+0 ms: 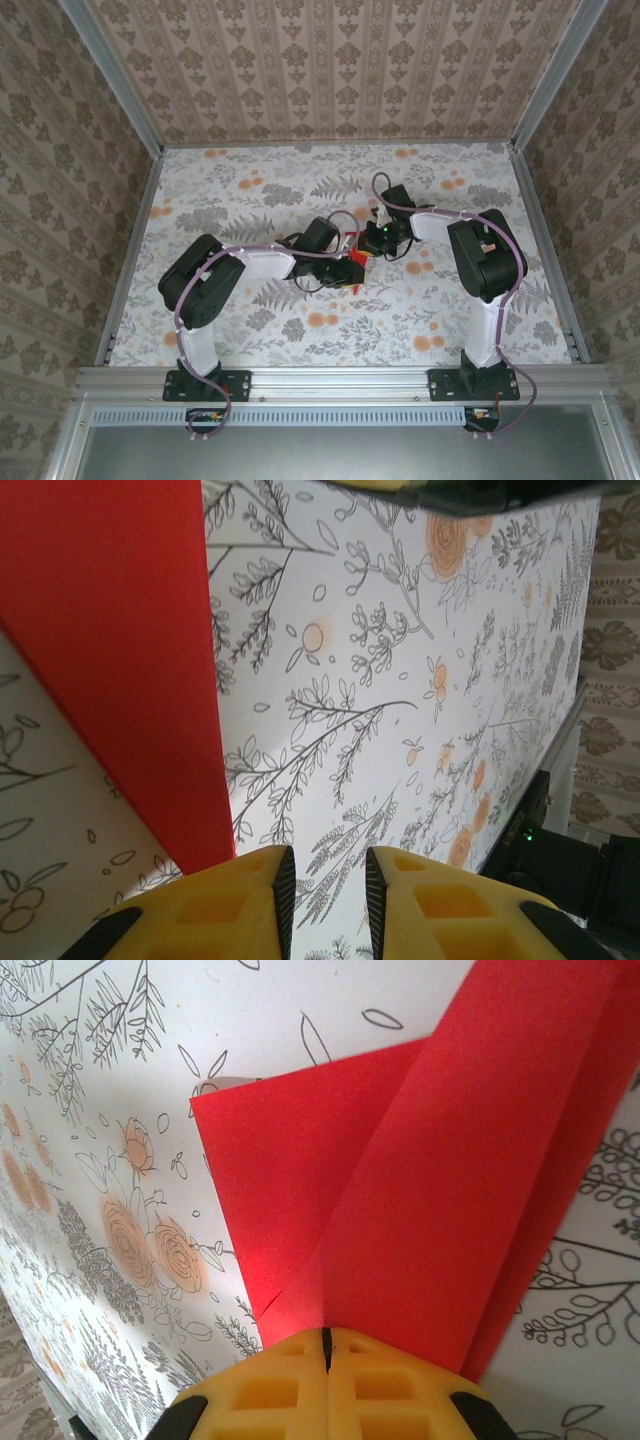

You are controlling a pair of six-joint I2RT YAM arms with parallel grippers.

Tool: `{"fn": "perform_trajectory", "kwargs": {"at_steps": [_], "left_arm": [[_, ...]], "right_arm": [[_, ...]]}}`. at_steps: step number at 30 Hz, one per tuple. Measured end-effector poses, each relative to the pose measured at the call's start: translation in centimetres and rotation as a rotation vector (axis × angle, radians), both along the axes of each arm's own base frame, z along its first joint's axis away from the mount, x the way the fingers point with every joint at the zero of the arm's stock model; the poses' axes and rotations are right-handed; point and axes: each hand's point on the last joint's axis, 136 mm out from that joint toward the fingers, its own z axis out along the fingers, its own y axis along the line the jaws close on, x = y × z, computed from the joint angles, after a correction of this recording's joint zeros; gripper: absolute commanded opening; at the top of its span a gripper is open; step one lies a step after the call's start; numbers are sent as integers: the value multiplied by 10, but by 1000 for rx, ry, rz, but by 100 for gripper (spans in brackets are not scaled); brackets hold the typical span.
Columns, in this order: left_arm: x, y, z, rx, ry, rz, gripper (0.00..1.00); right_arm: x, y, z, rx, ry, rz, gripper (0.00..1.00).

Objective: Fold a paper plane with a square sheet of paper (fold left side to right side)
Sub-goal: Fold the wing for the fifth time at the center of the table.

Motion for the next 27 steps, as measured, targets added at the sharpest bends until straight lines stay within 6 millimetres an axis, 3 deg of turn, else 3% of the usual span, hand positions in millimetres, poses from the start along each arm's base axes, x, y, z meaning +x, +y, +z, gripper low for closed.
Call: {"fn": "perform_trajectory", "kwargs": {"at_steps": [11, 27], "left_arm": [[-7, -4, -17, 2, 53, -12, 28], [-12, -5, -19, 1, 55, -22, 28]], "right_arm": [[-1, 0, 0, -6, -3, 9, 3], [0, -1, -1, -16, 7, 7, 2]]}}
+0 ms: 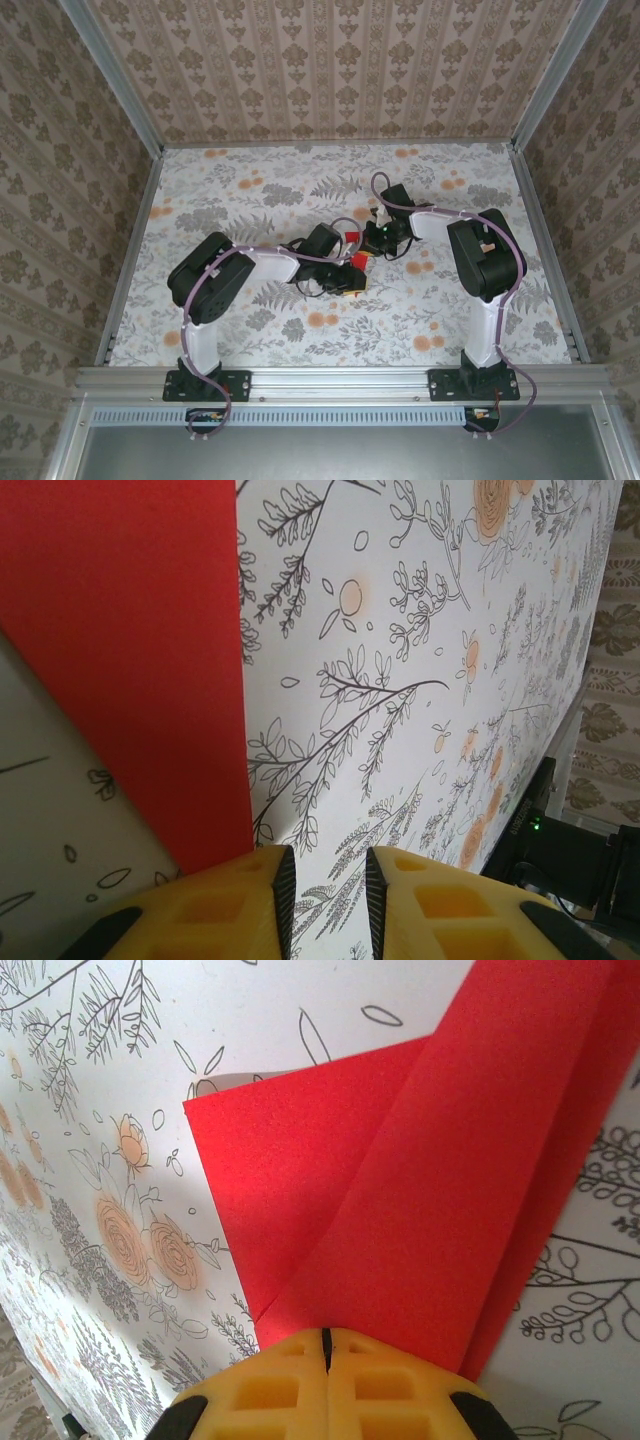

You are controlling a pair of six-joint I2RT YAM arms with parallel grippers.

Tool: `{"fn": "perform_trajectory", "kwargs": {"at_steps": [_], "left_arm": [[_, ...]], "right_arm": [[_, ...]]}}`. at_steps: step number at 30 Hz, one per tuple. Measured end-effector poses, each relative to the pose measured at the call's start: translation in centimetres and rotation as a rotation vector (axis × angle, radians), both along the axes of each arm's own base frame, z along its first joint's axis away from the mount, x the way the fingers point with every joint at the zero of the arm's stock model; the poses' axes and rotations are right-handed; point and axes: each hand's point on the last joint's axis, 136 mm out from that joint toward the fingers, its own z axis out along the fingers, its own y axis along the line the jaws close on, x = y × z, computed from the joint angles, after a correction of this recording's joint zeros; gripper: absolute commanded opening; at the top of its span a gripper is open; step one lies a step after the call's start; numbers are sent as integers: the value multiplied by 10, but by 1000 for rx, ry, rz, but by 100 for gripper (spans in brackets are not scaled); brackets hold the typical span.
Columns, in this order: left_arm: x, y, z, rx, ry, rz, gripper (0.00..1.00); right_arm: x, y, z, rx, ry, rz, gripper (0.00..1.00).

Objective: Fold a paper plane with a square sheet of paper (fold left side to right side)
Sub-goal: Fold the wing for the fifth time at the center of the table.

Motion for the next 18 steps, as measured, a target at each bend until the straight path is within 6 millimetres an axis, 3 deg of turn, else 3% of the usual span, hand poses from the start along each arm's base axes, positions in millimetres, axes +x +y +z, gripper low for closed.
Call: {"fn": "perform_trajectory", "kwargs": {"at_steps": [18], "left_arm": [[-4, -1, -3, 15, -12, -4, 27]], "right_arm": [[-1, -2, 0, -17, 19, -3, 2]]}}
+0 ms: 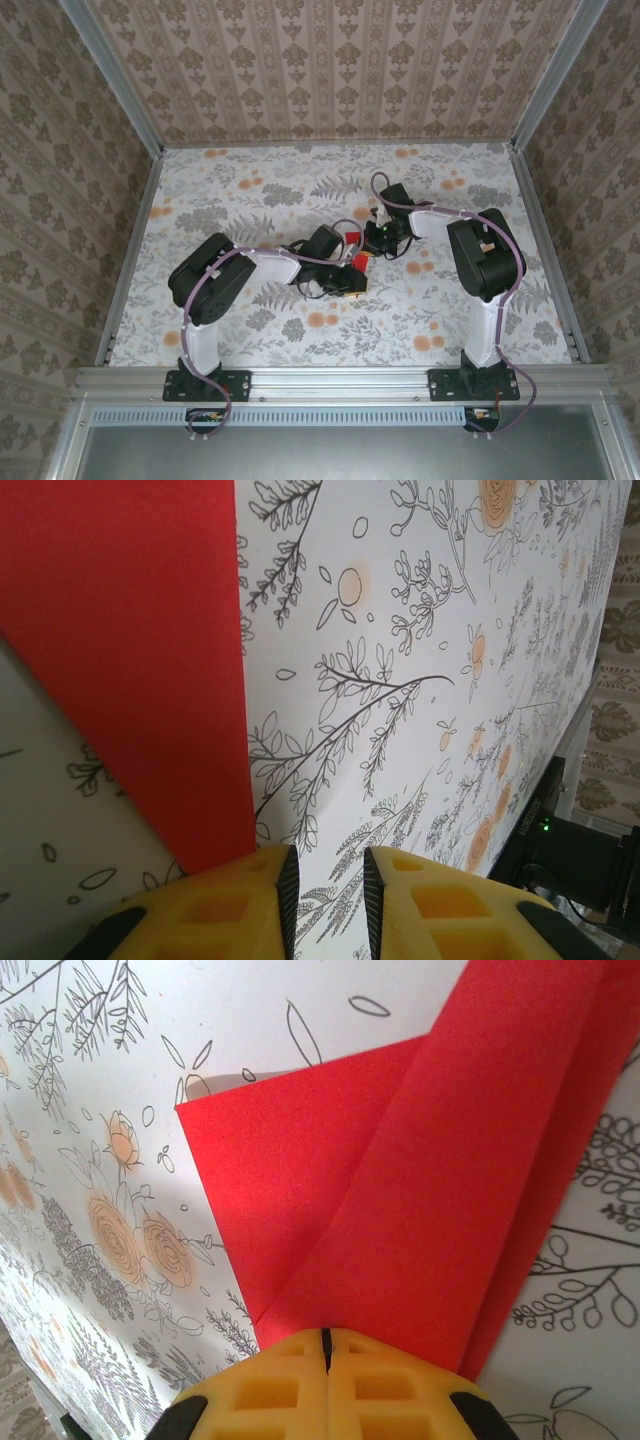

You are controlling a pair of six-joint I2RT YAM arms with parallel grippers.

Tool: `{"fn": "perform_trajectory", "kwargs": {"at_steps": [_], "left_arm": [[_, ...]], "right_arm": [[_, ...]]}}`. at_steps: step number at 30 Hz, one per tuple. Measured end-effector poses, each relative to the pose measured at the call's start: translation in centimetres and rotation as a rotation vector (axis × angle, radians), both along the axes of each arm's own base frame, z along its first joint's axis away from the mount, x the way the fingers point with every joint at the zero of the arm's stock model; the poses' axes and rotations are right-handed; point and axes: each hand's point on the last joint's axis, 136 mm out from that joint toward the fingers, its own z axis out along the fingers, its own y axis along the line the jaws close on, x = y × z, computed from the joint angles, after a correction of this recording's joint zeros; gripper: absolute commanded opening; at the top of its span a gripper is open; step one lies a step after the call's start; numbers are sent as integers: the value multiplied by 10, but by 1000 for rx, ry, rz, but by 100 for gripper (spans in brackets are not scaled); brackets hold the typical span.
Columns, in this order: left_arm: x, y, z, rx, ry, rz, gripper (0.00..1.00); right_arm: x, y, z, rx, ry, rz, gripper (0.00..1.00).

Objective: Fold a paper plane with a square sheet of paper (fold left side to right side)
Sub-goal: Fold the wing for the fifth time at the center of the table.

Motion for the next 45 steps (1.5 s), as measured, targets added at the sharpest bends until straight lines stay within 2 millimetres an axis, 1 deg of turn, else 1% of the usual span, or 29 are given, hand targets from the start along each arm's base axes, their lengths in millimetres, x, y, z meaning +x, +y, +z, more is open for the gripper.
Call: {"fn": "perform_trajectory", "kwargs": {"at_steps": [17, 24, 30, 33, 36, 38, 41, 45], "left_arm": [[-9, 1, 0, 33, -25, -20, 27], [-22, 4, -1, 53, -1, -41, 27], [-25, 7, 4, 49, 1, -43, 28], [-20, 9, 19, 25, -19, -30, 29], [-6, 14, 40, -13, -55, 5, 29], [5, 18, 47, -26, -69, 31, 29], [16, 22, 42, -16, -66, 60, 28], [21, 13, 29, 4, -48, 51, 28]], "right_arm": [[-3, -1, 0, -7, 18, 1, 2], [-3, -1, 0, -7, 19, 1, 2], [-3, -1, 0, -7, 19, 1, 2], [-3, -1, 0, -6, 19, 1, 2], [-3, 0, 0, -5, 19, 1, 2], [-3, 0, 0, -5, 19, 1, 2], [-3, 0, 0, -5, 19, 0, 2], [-3, 0, 0, -4, 21, -2, 2]]}}
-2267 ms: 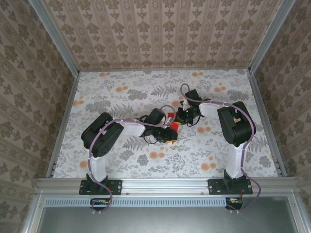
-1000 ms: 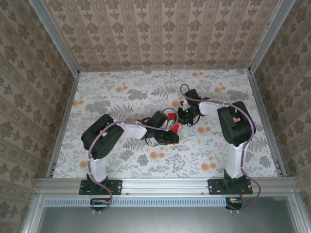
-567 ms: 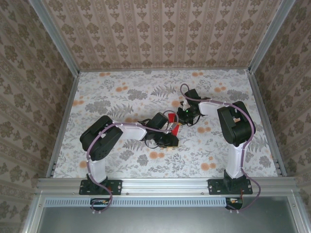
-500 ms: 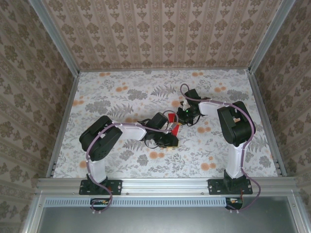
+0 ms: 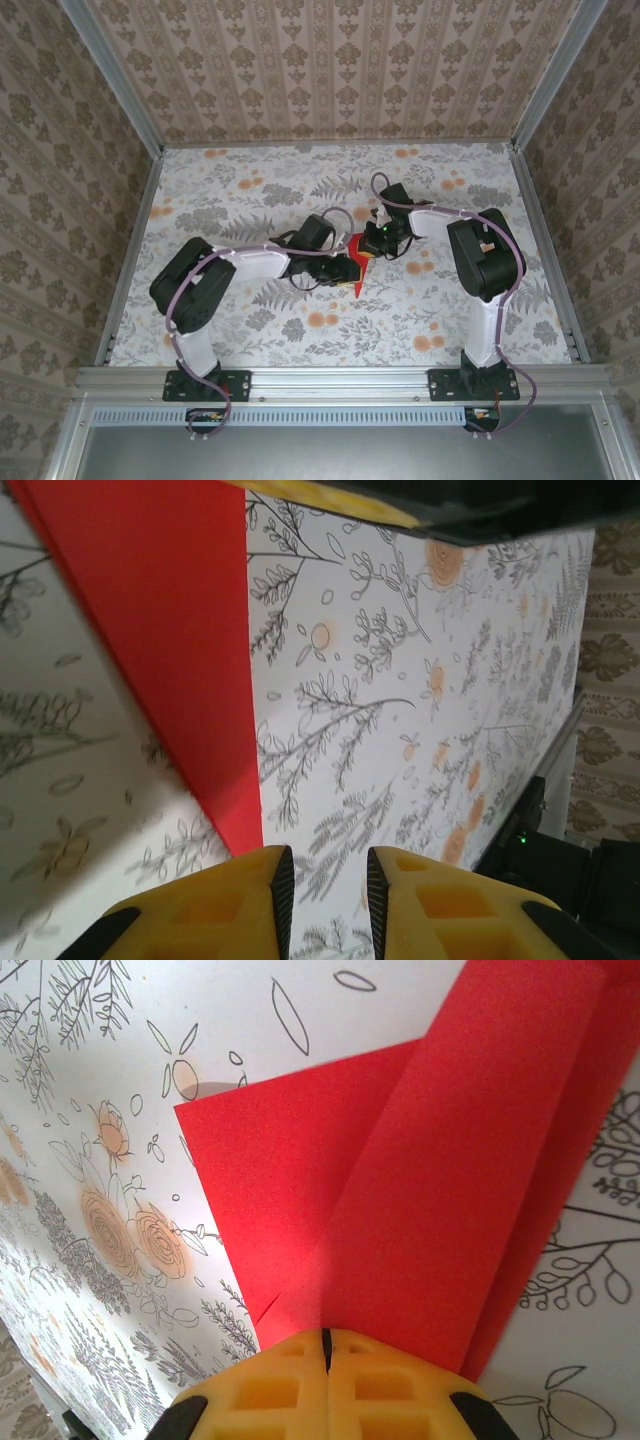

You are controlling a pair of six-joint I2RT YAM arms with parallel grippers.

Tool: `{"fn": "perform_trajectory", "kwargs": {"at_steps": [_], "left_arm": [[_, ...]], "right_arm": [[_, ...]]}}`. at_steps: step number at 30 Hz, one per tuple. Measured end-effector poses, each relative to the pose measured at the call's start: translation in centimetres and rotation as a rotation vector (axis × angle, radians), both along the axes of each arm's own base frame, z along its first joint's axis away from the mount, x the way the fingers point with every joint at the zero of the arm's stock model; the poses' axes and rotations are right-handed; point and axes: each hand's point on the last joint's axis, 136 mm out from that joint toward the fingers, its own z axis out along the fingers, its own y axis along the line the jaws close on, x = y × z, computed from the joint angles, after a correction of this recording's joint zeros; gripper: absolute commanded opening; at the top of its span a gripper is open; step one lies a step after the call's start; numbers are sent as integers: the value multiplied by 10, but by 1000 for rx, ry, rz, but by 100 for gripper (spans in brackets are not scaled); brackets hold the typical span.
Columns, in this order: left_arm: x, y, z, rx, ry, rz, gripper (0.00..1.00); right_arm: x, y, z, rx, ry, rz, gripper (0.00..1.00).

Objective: Fold a paper plane with a square sheet of paper (fold left side to right side)
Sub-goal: Fold the wing for the fifth time at the center of the table, then turn over the paper plane at the center of the table.

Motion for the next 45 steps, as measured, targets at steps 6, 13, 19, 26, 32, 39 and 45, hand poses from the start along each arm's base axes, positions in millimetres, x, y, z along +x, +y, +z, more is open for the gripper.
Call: {"fn": "perform_trajectory", "kwargs": {"at_steps": [6, 13, 19, 26, 32, 39, 45], "left_arm": [[-1, -11, -18, 25, 23, -19, 29], [-6, -9, -30, 61, 51, -27, 28], [-7, -8, -31, 67, 55, -27, 28], [-7, -8, -21, 47, 30, -34, 41], [2, -4, 31, -50, -76, -25, 51], [49, 48, 93, -114, -252, 140, 57], [67, 83, 93, -66, -291, 244, 57]], "right_arm": [[0, 0, 0, 1, -1, 0, 2], [1, 1, 1, 12, 6, -13, 3], [17, -4, 16, 38, -60, -46, 6], [27, -22, 69, 41, -209, -99, 17], [15, -44, 94, -50, -294, -139, 33], [-14, -49, 96, -182, -306, -140, 54], [-41, -26, 69, -239, -249, -78, 55]]}}
